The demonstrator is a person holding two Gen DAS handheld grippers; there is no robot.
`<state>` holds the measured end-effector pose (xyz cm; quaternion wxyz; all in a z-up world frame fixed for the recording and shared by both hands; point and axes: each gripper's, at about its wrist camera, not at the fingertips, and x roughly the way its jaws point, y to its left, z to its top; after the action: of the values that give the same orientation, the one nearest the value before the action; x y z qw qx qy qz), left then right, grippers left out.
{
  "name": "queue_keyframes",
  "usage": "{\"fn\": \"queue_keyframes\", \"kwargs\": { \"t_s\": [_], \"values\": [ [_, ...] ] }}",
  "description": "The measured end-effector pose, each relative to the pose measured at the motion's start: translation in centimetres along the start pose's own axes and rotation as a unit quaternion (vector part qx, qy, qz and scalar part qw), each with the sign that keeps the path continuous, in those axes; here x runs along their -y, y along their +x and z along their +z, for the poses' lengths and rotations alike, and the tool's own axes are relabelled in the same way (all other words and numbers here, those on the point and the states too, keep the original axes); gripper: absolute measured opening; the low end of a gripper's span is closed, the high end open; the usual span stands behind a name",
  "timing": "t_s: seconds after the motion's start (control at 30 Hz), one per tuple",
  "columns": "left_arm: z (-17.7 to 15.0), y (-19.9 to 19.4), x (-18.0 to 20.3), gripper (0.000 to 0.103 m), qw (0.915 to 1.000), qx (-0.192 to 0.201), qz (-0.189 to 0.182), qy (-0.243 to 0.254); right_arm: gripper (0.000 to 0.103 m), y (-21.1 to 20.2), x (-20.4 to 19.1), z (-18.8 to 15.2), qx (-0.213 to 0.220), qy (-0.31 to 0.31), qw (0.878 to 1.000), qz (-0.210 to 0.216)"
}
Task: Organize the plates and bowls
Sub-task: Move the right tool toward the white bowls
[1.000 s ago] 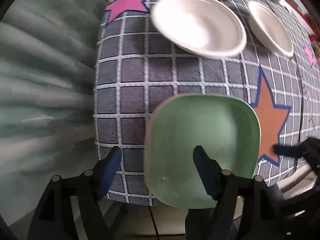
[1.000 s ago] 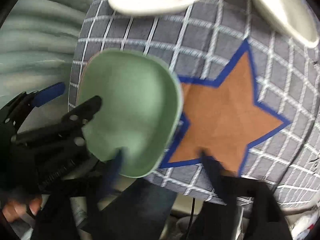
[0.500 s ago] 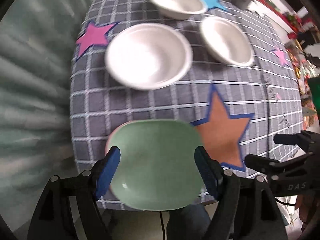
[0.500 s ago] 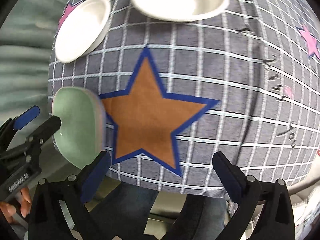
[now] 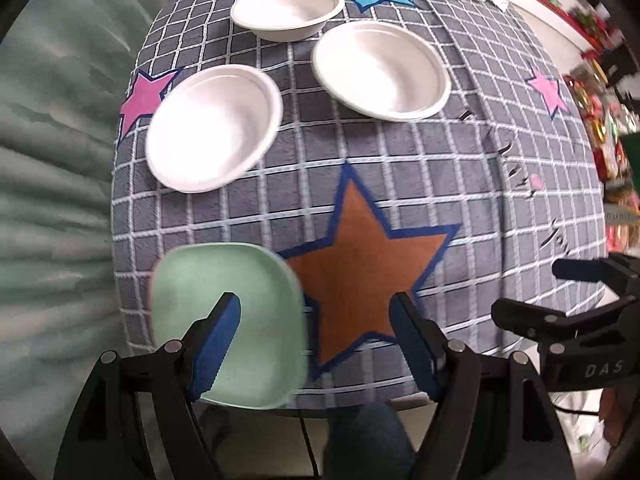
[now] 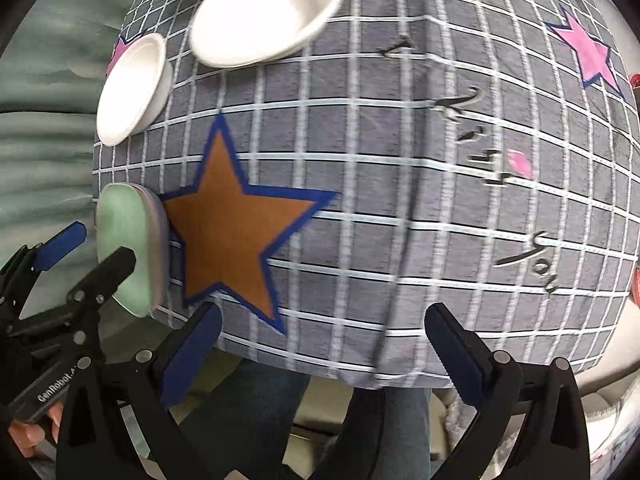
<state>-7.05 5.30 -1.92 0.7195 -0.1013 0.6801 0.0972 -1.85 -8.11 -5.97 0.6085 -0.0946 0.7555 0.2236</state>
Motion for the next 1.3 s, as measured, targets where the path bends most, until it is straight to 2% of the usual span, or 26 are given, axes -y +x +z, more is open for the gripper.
{"fn": "queue_keyframes", "kwargs": {
  "t_s": [0.13,0.3,0.4,0.5,0.6,0.7,0.77,0.87,0.97,1.1,1.3],
  "values": [
    [0.1,0.5,3.7,0.080,0.9997,-0.012,0.015,-0.016,0.102,-1.7,3.8,-0.5,0.005,-0.018,1.000,0.004],
    [-0.2,0.9,8.7,0.080,0.9995,-0.018,0.007,-0.023,0.102,-3.3,7.7,-1.0,0.014,-0.044,0.999,-0.009],
    [-0.6,0.9,11.0,0.080,0.9994,-0.034,0.003,-0.010,0.102,-4.2,9.5,-1.2,0.014,-0.039,0.999,-0.009],
    [-0.7,0.2,12.5,0.081,0.9994,-0.033,0.010,0.007,0.102,-5.2,10.6,-1.6,0.018,-0.036,0.999,-0.007],
    [-0.3,0.2,12.7,0.081,0.9996,-0.026,0.012,0.004,0.102,-5.3,11.6,-1.5,0.022,-0.031,0.999,-0.004],
    [-0.1,0.7,12.9,0.081,0.9993,-0.035,0.016,-0.003,0.102,-4.8,12.2,-1.8,0.022,-0.019,1.000,-0.006],
    [-0.3,0.1,13.0,0.081,0.9995,-0.031,0.006,-0.005,0.102,-4.7,12.6,-2.1,0.015,-0.010,1.000,0.005],
    [-0.2,-0.3,13.3,0.081,0.9995,-0.027,0.009,0.010,0.102,-4.8,12.6,-2.3,0.013,-0.015,1.000,-0.006],
    [0.2,-0.3,13.3,0.081,0.9993,-0.025,0.012,0.024,0.102,-5.0,12.7,-2.0,0.017,-0.001,1.000,0.003],
    [0.6,-0.2,12.1,0.081,0.9995,-0.024,0.001,0.020,0.102,-4.7,11.9,-1.5,0.019,0.004,1.000,-0.005],
    [1.4,-0.4,9.2,0.081,0.9990,-0.014,-0.007,0.043,0.102,-4.8,9.4,-0.4,0.028,0.020,0.999,-0.021]
  ]
}}
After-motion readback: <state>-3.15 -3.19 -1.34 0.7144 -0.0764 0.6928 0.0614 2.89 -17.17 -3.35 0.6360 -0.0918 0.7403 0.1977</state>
